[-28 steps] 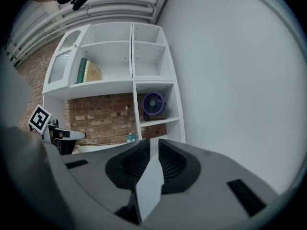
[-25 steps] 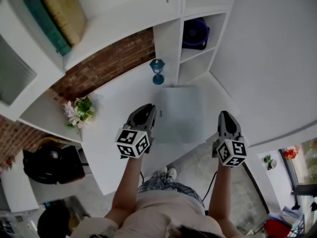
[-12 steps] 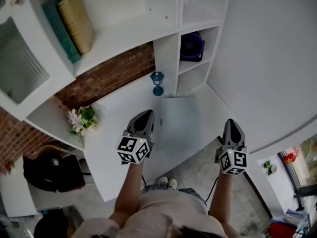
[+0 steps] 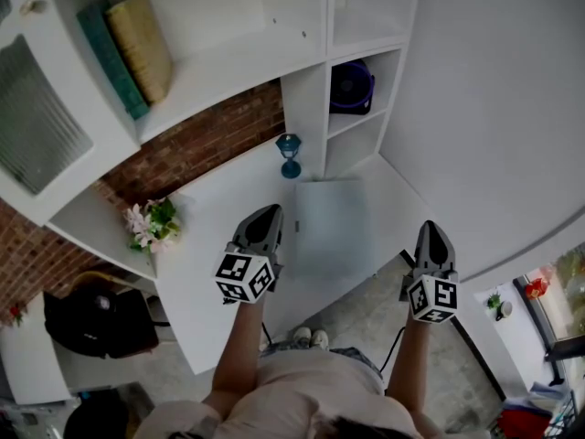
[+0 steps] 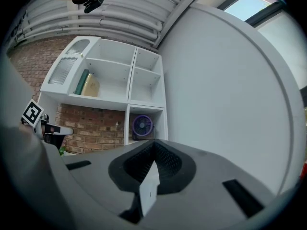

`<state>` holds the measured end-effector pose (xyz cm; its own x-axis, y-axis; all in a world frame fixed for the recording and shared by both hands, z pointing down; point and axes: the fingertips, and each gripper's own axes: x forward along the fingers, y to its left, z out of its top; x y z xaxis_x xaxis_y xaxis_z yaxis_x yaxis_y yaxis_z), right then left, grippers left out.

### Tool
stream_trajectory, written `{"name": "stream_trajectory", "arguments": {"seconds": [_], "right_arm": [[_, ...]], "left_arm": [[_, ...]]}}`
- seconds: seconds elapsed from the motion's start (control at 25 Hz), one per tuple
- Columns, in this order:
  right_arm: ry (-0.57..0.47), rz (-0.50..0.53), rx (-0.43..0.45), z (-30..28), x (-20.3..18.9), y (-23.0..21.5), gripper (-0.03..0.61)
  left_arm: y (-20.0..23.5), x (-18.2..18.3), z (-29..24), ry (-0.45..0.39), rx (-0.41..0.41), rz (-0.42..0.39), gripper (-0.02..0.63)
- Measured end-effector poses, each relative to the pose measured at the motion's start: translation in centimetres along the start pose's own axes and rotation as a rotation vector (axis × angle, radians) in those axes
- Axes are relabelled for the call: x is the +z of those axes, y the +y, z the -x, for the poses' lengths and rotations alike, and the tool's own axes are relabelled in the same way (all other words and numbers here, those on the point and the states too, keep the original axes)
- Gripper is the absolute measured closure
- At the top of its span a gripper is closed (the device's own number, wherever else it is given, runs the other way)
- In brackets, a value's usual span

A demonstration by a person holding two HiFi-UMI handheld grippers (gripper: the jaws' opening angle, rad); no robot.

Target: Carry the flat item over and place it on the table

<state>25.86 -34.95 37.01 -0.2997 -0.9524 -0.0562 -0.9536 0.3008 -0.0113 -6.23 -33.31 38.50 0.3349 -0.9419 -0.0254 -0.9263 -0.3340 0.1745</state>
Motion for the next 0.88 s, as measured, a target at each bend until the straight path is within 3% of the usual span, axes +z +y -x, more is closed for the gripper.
{"name": "stream_trajectory", "arguments": {"seconds": [0.88], "right_arm": [[0.034,-0.018,0.0,0.7,-1.1,-0.5,0.563]], "left_arm": [[-0.8,-0.7,-0.3,0.022,-0.02,0.017,0.586]]}}
